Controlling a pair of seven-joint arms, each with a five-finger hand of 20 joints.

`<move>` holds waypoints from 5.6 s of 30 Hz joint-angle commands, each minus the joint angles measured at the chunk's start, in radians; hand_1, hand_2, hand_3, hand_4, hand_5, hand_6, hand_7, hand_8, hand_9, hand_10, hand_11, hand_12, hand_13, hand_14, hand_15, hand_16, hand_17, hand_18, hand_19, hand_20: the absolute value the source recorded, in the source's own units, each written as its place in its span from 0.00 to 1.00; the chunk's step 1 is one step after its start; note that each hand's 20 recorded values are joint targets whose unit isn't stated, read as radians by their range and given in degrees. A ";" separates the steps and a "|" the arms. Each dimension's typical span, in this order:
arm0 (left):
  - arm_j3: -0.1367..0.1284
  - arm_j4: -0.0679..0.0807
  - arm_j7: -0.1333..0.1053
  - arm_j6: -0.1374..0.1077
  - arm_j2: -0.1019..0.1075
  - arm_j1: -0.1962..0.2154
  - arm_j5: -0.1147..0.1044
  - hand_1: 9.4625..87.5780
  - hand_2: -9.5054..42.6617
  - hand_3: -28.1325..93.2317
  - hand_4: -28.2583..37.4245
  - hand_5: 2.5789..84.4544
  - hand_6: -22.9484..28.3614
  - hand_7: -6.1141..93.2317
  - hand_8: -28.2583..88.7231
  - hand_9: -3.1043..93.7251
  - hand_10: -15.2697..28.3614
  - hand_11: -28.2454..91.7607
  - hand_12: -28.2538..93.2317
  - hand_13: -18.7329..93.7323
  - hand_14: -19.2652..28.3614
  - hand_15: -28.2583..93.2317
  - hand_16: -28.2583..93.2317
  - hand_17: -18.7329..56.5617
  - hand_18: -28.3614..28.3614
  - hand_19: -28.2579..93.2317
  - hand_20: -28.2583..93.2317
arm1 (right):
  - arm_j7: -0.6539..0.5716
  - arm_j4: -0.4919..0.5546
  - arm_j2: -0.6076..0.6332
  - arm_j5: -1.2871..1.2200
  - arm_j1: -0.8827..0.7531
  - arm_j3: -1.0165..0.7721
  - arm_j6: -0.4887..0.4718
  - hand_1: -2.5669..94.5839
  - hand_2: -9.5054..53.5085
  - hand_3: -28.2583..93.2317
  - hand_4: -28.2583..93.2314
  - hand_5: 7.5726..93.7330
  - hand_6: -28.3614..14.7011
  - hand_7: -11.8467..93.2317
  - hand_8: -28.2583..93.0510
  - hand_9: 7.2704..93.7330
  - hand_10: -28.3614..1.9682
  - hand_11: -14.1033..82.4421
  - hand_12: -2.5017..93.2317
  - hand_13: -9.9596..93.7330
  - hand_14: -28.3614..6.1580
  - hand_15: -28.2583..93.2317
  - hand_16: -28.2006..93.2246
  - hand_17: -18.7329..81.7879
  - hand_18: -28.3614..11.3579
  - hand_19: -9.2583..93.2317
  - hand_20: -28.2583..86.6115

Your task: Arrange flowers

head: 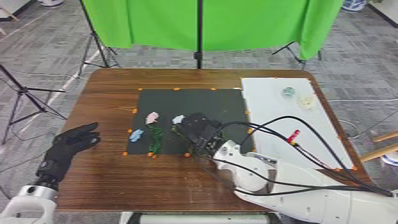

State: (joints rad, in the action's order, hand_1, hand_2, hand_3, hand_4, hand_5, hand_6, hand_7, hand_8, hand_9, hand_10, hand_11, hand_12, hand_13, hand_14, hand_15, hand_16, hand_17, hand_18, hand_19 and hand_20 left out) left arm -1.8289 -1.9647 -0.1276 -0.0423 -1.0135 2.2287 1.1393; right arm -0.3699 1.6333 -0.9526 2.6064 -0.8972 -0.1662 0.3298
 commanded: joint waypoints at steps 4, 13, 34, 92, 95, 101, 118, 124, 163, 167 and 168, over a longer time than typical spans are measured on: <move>-0.001 -0.001 0.015 0.017 -0.001 0.007 0.004 0.41 0.00 0.75 0.31 0.50 0.54 0.19 0.18 0.49 0.65 0.41 0.32 0.52 0.76 0.41 0.22 0.37 0.73 0.31 0.38 | 0.019 0.011 -0.008 -0.021 -0.012 -0.060 0.110 0.97 0.00 0.00 0.50 0.78 0.69 0.51 0.42 0.89 0.60 0.74 0.40 0.99 0.78 0.84 0.54 0.87 0.31 1.00 0.87; -0.003 -0.001 0.012 0.013 -0.001 0.006 0.005 0.41 0.00 0.76 0.31 0.50 0.54 0.19 0.18 0.49 0.65 0.41 0.32 0.52 0.76 0.41 0.22 0.36 0.73 0.31 0.38 | 0.008 0.052 0.019 -0.030 0.005 -0.053 -0.032 0.93 0.00 0.00 0.56 0.79 0.67 0.40 0.40 0.87 0.59 0.72 0.41 0.98 0.78 0.83 0.55 0.86 0.31 1.00 0.87; -0.003 -0.001 0.011 0.014 -0.007 0.006 0.008 0.41 0.00 0.75 0.31 0.50 0.54 0.19 0.18 0.49 0.65 0.41 0.32 0.52 0.76 0.41 0.22 0.37 0.73 0.31 0.38 | -0.034 0.050 0.010 -0.011 0.011 -0.035 -0.220 0.82 0.00 0.00 0.73 0.72 0.61 0.29 0.19 0.81 0.55 0.72 0.42 0.95 0.79 0.83 0.55 0.83 0.33 1.00 0.85; 0.005 0.004 0.015 0.032 0.010 -0.002 0.007 0.40 0.00 0.76 0.31 0.50 0.54 0.19 0.19 0.49 0.65 0.41 0.32 0.51 0.77 0.41 0.22 0.36 0.73 0.31 0.38 | -0.003 0.064 0.031 -0.340 -0.121 -0.246 0.061 0.94 0.00 0.00 0.62 0.84 0.65 0.38 0.38 0.89 0.61 0.71 0.39 0.99 0.78 0.82 0.54 0.87 0.31 1.00 0.86; 0.010 0.007 0.016 0.035 0.014 -0.009 0.008 0.40 0.00 0.75 0.31 0.50 0.54 0.19 0.19 0.49 0.65 0.41 0.32 0.52 0.77 0.41 0.22 0.36 0.73 0.31 0.38 | -0.006 0.052 0.034 -0.325 -0.125 -0.238 0.064 0.94 0.00 0.00 0.62 0.84 0.65 0.38 0.38 0.89 0.61 0.71 0.39 0.99 0.78 0.82 0.54 0.86 0.30 1.00 0.86; 0.015 0.010 0.015 0.038 0.014 -0.016 0.014 0.40 0.00 0.76 0.31 0.50 0.54 0.19 0.19 0.49 0.65 0.41 0.32 0.52 0.77 0.41 0.22 0.36 0.73 0.31 0.38 | -0.007 0.026 0.027 -0.303 -0.120 -0.229 0.082 0.94 0.00 0.00 0.63 0.84 0.66 0.39 0.37 0.89 0.60 0.71 0.39 0.99 0.77 0.82 0.54 0.86 0.30 1.00 0.86; 0.015 0.011 0.018 0.040 0.015 -0.020 0.017 0.40 0.00 0.76 0.31 0.50 0.54 0.19 0.19 0.49 0.65 0.41 0.32 0.52 0.77 0.41 0.22 0.36 0.73 0.31 0.38 | -0.001 0.059 0.041 -0.345 -0.121 -0.252 0.041 0.80 0.00 0.00 0.63 0.81 0.63 0.32 0.34 0.87 0.58 0.69 0.39 0.97 0.75 0.82 0.55 0.84 0.28 1.00 0.85; 0.015 0.010 0.017 0.040 0.013 -0.019 0.018 0.40 0.00 0.76 0.31 0.50 0.54 0.19 0.19 0.49 0.65 0.41 0.32 0.52 0.77 0.41 0.22 0.36 0.72 0.30 0.38 | -0.004 0.069 0.046 -0.352 -0.134 -0.291 0.051 0.78 0.00 0.00 0.65 0.80 0.64 0.32 0.33 0.87 0.57 0.69 0.39 0.97 0.75 0.82 0.55 0.84 0.28 1.00 0.85; 0.001 -0.006 0.032 0.033 -0.002 0.001 0.021 0.40 0.00 0.76 0.30 0.50 0.54 0.19 0.19 0.49 0.65 0.40 0.32 0.52 0.77 0.41 0.22 0.36 0.72 0.30 0.38 | -0.304 -0.214 0.207 -0.196 -0.173 -0.666 -0.366 0.21 0.07 0.73 0.14 0.59 0.60 0.21 0.19 0.70 0.33 0.43 0.35 0.88 0.58 0.82 0.55 0.76 0.21 1.00 0.82; 0.003 -0.005 0.034 0.037 -0.002 -0.003 0.021 0.40 0.00 0.76 0.30 0.50 0.54 0.19 0.18 0.49 0.65 0.40 0.32 0.52 0.77 0.41 0.22 0.36 0.73 0.30 0.38 | -0.310 -0.241 0.198 -0.209 -0.190 -0.677 -0.403 0.23 0.05 0.73 0.14 0.58 0.61 0.21 0.19 0.70 0.33 0.44 0.36 0.88 0.58 0.82 0.54 0.76 0.21 1.00 0.83; 0.002 -0.005 0.033 0.039 -0.003 0.000 0.021 0.40 0.00 0.75 0.30 0.50 0.54 0.19 0.19 0.49 0.65 0.41 0.32 0.52 0.77 0.41 0.22 0.36 0.73 0.30 0.38 | -0.311 -0.246 0.196 -0.219 -0.192 -0.676 -0.403 0.23 0.05 0.73 0.14 0.57 0.61 0.21 0.19 0.70 0.33 0.44 0.36 0.88 0.58 0.82 0.54 0.76 0.21 1.00 0.83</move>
State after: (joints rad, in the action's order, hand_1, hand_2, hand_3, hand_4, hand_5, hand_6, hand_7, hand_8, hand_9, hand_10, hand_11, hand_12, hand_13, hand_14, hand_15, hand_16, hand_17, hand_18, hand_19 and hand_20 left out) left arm -1.8250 -1.9691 -0.1082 -0.0155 -1.0048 2.2198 1.1547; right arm -0.6577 1.4248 -0.7605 2.3874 -1.0666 -0.8290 -0.0252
